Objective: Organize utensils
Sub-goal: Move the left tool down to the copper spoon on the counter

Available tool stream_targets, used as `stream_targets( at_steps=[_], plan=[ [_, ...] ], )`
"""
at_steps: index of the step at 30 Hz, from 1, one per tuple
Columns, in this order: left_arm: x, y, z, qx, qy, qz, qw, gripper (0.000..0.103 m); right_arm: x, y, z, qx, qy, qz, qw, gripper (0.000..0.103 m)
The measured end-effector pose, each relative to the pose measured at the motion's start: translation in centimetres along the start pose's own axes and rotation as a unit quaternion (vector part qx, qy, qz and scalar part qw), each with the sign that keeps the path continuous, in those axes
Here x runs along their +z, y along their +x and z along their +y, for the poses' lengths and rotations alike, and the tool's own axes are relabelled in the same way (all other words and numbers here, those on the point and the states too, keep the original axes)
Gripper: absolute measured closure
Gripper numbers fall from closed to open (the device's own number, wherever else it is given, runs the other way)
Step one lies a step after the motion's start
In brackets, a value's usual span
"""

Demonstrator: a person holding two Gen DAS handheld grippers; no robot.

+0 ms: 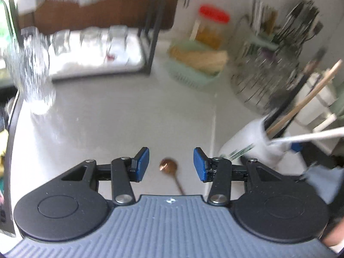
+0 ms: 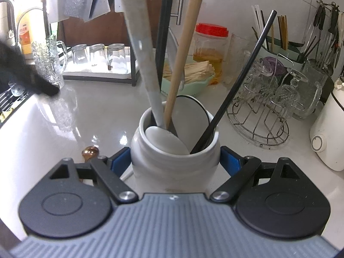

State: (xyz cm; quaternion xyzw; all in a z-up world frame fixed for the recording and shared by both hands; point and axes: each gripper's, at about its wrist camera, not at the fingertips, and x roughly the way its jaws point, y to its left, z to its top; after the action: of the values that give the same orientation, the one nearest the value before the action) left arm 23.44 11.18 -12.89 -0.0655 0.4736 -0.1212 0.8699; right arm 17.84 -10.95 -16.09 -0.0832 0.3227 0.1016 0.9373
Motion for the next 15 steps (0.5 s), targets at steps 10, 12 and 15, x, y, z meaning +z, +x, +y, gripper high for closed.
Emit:
stream_targets(
  at_steps=[10,12,15],
  plan=[
    [-2.4,6.4,-0.8,0.020,0.010,0.026,0.9994,0.052,-0.2,-0.3,-0.1,-0.001,0.000,0.006,1.000,0.013],
    [-2.5,7.3,-1.1,0.026,0.013,0.024,0.9993,0.052,-0.2,-0.4,-0.1,-0.002,0.001,0.006,1.000,0.013],
    [-2.4,8.2,-1.6,0.041,0.014,0.027,0.9987,0.052,-0.3,-0.5,0.0,-0.003,0.001,0.008,1.000,0.013]
  ],
)
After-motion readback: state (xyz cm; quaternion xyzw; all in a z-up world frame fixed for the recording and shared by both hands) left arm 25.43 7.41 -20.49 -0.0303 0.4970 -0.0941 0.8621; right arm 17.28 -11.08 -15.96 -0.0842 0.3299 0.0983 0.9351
